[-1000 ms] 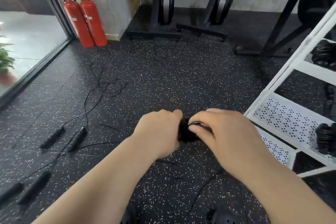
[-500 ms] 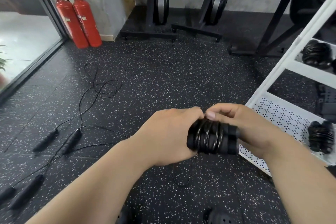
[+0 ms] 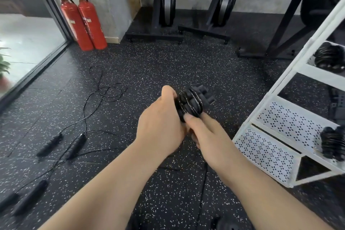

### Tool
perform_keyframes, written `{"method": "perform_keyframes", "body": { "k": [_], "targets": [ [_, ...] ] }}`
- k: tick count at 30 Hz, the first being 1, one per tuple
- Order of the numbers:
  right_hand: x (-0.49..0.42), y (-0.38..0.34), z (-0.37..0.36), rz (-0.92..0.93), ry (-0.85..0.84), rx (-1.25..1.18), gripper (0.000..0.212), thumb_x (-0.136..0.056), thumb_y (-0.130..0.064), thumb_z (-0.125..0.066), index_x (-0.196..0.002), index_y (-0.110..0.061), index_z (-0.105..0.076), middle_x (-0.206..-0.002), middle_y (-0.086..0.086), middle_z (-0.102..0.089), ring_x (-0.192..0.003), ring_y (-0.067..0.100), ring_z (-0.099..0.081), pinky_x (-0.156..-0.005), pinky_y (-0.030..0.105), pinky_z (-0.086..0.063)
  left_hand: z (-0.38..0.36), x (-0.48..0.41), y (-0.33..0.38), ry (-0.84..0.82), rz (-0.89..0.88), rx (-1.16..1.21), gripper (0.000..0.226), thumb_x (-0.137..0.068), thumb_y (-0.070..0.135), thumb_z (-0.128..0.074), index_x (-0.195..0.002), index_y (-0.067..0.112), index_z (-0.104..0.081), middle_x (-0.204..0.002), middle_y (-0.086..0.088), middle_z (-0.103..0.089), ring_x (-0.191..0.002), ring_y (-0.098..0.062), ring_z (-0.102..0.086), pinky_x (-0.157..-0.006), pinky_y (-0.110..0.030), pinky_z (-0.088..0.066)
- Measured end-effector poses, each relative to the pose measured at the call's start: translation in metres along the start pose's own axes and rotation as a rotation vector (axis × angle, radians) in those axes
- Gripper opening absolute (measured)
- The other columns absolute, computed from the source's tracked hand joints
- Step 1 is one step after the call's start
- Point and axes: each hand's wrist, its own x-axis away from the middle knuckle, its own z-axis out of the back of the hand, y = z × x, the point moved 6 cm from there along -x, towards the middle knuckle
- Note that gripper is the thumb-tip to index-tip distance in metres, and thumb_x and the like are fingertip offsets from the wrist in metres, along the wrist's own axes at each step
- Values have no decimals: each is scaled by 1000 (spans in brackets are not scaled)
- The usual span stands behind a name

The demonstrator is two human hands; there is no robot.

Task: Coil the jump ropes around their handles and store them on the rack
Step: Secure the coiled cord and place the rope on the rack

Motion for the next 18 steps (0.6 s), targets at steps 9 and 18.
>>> {"method": "perform_keyframes", "body": {
  "k": [9,18],
  "targets": [
    [-6,14,20,-73,90,-194,44,-98,-69,-54,-70,-40,-70,-66,-10,-45,-56,5,-39,-62,28,-34,-5,-2,-11,-214,-19,344,58,-70,27,-84,-116,44,-53,-100,15,-72,-80,-7,-67,-71,-31,-54],
    [-3,-1,22,115,75,446,27,-111,-44,-47,-98,-34,-67,-65,-16,-62,-55,1,-53,-58,25,-38,2,-10,-33,-35,116,279,63,-71,27,-88,-124,35,-54,-100,15,-68,-87,-6,-65,-73,-29,-51]
  ]
}}
